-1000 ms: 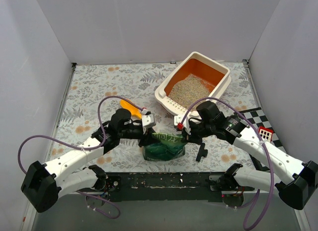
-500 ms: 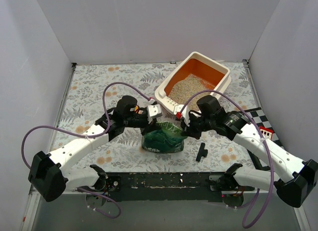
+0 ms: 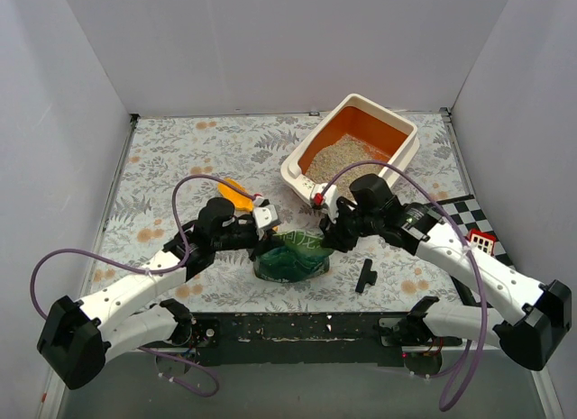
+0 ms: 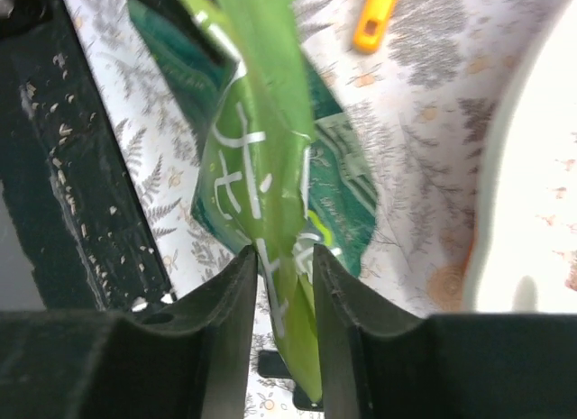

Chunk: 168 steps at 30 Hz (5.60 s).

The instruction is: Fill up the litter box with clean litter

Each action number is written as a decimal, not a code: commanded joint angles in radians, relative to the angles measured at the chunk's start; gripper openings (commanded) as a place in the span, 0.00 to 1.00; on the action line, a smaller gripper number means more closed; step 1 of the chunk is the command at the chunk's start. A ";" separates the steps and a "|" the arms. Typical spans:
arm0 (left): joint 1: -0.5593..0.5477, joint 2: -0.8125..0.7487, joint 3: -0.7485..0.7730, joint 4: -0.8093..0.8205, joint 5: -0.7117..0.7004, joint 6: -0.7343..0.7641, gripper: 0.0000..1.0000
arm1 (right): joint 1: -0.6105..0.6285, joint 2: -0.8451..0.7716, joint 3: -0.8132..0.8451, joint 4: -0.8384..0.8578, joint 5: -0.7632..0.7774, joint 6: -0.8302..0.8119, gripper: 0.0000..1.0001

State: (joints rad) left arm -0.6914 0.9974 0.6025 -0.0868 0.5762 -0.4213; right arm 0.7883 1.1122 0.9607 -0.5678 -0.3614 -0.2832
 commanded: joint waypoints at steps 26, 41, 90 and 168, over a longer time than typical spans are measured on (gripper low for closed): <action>-0.005 -0.072 -0.118 0.133 -0.075 -0.105 0.00 | -0.029 -0.652 -0.502 -0.279 0.611 1.359 0.50; -0.005 -0.049 -0.110 0.127 -0.075 -0.116 0.00 | -0.032 -0.540 -0.557 -0.182 0.684 1.362 0.49; -0.003 -0.026 0.104 -0.102 -0.084 -0.117 0.37 | -0.167 -0.443 -0.127 -0.267 0.762 0.969 0.01; 0.191 0.227 0.430 0.717 0.211 -1.393 0.00 | -0.167 0.057 0.573 0.085 -0.045 0.753 0.22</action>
State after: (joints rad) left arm -0.5056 1.2762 1.0416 0.5716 0.7700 -1.8191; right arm 0.6212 1.1847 1.5398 -0.4896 -0.4000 0.4923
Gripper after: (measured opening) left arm 0.051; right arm 0.047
